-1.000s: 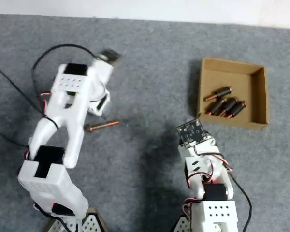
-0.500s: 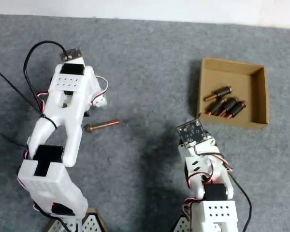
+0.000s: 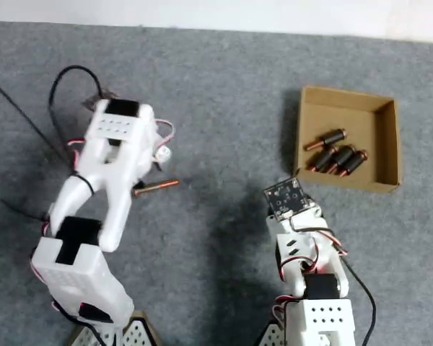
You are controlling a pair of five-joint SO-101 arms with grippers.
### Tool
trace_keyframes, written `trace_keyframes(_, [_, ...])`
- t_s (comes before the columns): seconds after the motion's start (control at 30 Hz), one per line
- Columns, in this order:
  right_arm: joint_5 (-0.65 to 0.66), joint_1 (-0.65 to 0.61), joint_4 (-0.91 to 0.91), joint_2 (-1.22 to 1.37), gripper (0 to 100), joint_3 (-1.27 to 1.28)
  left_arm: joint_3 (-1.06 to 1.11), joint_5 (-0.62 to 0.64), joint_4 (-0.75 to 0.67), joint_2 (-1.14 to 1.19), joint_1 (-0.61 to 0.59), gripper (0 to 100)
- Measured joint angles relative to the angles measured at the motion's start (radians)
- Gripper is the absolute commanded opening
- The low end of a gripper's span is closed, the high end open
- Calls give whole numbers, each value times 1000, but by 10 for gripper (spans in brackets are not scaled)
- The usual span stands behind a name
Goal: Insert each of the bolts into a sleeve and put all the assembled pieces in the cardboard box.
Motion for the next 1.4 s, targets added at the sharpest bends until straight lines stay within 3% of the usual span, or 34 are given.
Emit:
trace_keyframes(0.33, [0,0,0,0,5,0,97,114,-15,0,23,189])
trace_keyframes(0.87, [0,0,0,0,5,0,279,152,-393,-6,20,189])
trace_keyframes(1.4, [0,0,0,0,5,0,270,155,-413,-5,-14,186])
